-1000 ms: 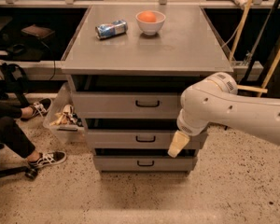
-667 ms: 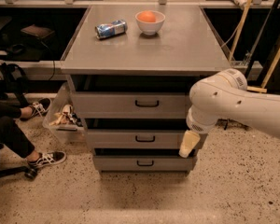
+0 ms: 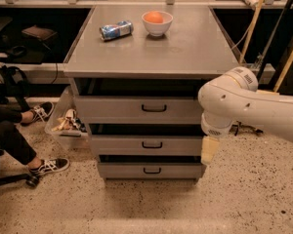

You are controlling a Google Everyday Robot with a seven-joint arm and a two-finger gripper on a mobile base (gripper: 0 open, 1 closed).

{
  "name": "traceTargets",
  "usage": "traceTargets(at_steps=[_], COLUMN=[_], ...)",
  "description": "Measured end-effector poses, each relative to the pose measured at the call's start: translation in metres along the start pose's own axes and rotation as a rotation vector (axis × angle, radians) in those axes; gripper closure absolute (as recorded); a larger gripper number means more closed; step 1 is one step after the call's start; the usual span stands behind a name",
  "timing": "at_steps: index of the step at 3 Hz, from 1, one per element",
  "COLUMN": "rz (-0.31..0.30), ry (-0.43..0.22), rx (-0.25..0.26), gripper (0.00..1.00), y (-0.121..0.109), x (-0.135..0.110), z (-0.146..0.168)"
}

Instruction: Open middle drawer

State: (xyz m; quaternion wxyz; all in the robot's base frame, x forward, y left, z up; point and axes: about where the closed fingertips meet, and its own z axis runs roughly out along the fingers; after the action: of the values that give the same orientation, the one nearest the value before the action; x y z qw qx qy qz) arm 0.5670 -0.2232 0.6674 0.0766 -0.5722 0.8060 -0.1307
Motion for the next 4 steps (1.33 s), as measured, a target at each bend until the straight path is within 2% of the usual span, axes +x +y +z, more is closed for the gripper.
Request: traceTargets(at_steps=[1,2,3,4], rz=[-0.085,-0.279,-0.448,-0.529], ry=[0.013,0.020,-0.014,-0.020], rx=[0.001,0.058,0.134,0.155], gripper=[0.00,0.00,0.00,0.00], y=[-0.003,-0.011,-0.013,-0.017], x=[0.000,0.010,0.023,0.020], z=[-0.001,-0.005,-0.004,-0.005])
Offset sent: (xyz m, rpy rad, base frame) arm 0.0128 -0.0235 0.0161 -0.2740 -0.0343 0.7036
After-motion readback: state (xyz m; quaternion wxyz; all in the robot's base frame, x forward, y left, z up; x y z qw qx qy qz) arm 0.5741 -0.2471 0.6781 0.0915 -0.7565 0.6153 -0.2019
